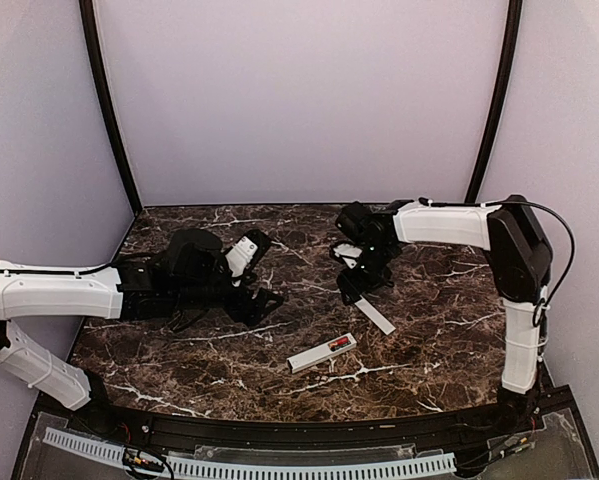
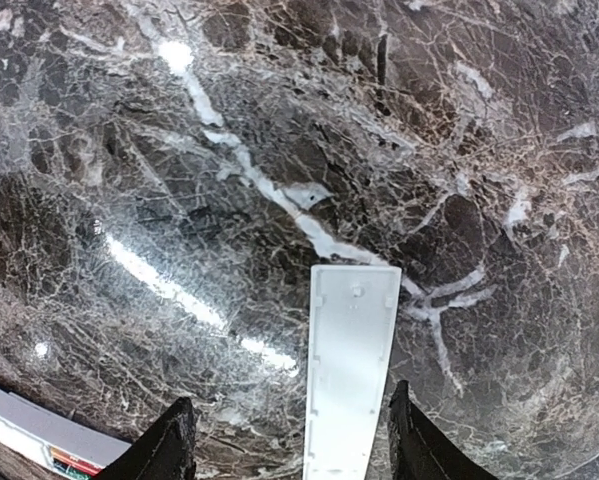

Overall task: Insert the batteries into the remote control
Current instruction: Pick up the battery cover at the center of the board.

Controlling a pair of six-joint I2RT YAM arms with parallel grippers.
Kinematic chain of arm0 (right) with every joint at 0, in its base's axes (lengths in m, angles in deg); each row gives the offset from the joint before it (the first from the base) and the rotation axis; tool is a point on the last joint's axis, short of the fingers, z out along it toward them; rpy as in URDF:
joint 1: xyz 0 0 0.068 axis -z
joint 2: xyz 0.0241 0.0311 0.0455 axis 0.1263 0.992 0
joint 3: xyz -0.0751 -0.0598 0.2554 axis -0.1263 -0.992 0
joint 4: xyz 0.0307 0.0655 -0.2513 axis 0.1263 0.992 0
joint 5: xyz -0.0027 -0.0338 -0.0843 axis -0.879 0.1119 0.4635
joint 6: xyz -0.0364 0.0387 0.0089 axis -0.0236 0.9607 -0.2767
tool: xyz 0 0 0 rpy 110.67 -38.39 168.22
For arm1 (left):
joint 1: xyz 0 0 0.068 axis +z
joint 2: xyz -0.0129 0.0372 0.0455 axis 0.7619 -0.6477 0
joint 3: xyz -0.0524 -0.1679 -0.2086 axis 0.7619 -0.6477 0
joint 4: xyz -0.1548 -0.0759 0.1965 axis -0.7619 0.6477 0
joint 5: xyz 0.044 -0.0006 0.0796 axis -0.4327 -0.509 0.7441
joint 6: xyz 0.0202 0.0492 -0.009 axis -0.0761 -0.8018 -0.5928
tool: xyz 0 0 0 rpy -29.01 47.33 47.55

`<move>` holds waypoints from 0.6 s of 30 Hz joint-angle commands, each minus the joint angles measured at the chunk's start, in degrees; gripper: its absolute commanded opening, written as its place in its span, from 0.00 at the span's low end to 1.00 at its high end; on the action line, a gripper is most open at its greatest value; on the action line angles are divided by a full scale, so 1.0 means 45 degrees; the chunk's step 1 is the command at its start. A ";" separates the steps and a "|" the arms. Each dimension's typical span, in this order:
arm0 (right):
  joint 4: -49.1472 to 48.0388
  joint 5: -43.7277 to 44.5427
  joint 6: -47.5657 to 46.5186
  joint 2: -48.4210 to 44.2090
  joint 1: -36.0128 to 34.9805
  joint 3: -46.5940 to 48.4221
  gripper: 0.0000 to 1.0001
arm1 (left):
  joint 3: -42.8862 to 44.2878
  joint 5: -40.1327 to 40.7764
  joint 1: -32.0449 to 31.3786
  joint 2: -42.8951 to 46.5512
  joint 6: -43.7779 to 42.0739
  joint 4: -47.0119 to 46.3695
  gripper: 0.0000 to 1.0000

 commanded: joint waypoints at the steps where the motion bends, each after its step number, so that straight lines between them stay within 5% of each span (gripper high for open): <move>1: 0.0055 0.0283 -0.0055 0.0924 0.0223 0.0474 0.62 | 0.0191 -0.0150 0.0058 0.0069 0.0059 -0.0083 0.84; 18: 0.0720 0.1201 -0.0293 0.1600 0.0298 0.2289 0.53 | 0.0243 -0.0142 0.0095 -0.0019 -0.0006 -0.0146 0.84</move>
